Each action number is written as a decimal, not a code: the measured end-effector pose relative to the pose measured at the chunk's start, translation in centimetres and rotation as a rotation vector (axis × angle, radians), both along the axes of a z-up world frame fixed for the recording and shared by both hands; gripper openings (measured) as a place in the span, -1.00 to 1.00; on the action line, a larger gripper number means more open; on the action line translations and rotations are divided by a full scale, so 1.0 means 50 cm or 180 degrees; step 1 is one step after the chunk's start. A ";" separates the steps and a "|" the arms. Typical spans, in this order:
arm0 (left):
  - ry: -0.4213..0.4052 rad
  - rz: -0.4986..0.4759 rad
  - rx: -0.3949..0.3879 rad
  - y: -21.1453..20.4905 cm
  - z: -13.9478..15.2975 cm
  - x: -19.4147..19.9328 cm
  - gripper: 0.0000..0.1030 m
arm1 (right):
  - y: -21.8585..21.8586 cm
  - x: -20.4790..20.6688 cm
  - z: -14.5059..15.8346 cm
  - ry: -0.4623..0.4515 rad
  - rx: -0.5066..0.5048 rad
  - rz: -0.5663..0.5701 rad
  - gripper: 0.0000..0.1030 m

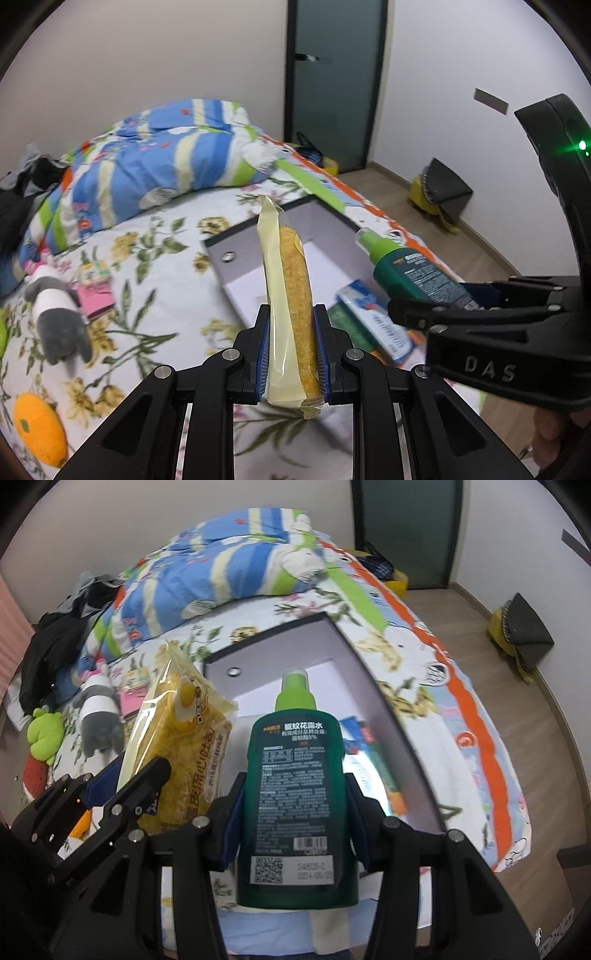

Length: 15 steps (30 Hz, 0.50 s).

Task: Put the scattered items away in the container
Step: 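Lower the snack bag and spray bottle into the box and open both tools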

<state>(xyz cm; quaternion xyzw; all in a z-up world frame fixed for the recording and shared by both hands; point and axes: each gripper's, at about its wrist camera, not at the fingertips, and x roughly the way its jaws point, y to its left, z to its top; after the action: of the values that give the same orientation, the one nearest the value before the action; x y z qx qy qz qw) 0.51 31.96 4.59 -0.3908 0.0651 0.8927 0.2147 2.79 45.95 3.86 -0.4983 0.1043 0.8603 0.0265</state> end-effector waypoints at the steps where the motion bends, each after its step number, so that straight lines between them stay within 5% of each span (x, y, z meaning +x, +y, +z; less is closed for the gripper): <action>1: -0.0029 -0.0021 0.0005 0.013 -0.005 -0.003 -0.59 | 0.014 0.000 -0.005 -0.0020 0.0001 -0.0028 -0.05; 15: -0.0337 0.0009 -0.0098 0.087 -0.098 -0.055 -0.59 | 0.075 -0.033 -0.098 -0.0260 -0.0011 -0.0119 -0.04</action>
<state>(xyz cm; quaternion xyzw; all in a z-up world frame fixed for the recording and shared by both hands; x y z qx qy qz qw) -2.24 36.33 -0.31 -0.4408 0.0667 0.8700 0.2106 1.14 49.68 -1.05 -0.5311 0.1140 0.8383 0.0460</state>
